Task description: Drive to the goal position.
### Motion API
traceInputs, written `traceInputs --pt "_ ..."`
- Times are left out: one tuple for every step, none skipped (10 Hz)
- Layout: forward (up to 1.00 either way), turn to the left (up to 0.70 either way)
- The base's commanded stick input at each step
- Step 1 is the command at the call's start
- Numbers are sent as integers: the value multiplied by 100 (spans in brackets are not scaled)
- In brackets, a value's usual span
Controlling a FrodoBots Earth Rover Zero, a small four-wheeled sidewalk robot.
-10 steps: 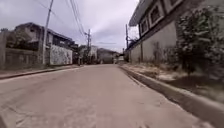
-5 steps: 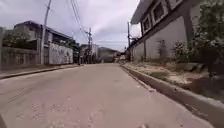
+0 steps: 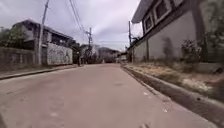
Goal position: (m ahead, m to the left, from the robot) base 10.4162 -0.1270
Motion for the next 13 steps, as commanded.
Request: traceInputs --pt "100 0" --pt "100 0" --pt "100 0" --pt "100 0" --pt "100 0" --pt "100 -5" --pt "100 -37" --pt "100 -21" --pt "100 0" --pt "100 0" --pt "100 0" --pt "100 0" --pt "100 0"
